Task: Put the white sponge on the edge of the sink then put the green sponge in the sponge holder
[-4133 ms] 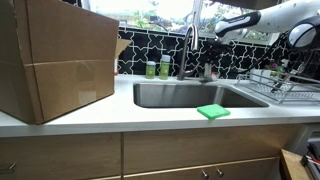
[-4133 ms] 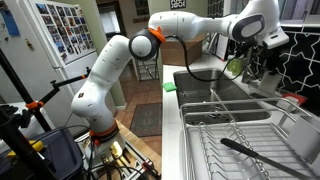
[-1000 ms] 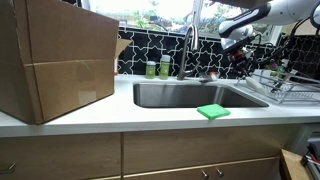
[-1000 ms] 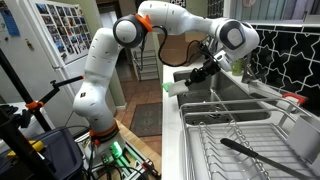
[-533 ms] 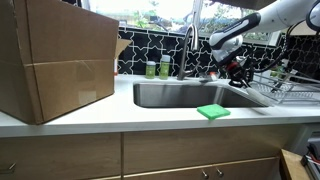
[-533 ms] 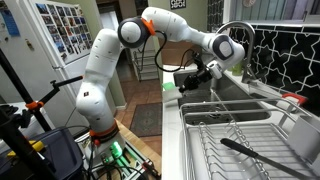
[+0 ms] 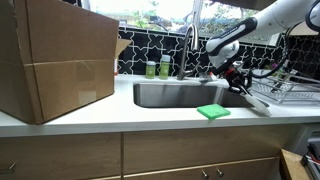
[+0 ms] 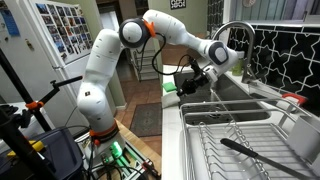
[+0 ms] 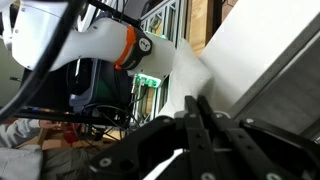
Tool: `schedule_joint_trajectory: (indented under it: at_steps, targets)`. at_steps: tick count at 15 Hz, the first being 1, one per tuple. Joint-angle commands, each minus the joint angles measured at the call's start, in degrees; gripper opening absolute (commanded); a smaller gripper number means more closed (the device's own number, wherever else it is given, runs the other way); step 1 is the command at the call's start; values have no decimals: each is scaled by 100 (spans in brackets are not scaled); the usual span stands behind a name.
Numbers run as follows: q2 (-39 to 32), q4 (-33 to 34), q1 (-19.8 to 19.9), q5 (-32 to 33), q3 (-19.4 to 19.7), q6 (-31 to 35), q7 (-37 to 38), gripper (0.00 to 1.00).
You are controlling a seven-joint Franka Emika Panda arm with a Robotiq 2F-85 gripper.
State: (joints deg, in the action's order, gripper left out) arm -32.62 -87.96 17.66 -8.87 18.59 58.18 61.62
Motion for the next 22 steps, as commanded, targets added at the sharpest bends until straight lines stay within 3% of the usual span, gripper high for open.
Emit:
schedule_joint_trajectory:
  at_steps: [1,11,12,15,18,22]
  targets:
    - [1,-177,-115,129,68,84,100,6]
    - [-87,-164,-129,140,74,649,636,7]
    - [-100,-152,-127,139,73,657,681,32]
    - [-77,-155,-108,80,68,722,786,42]
    - [-21,-104,-83,61,70,726,782,66]
    - [115,40,10,-488,38,672,942,95]
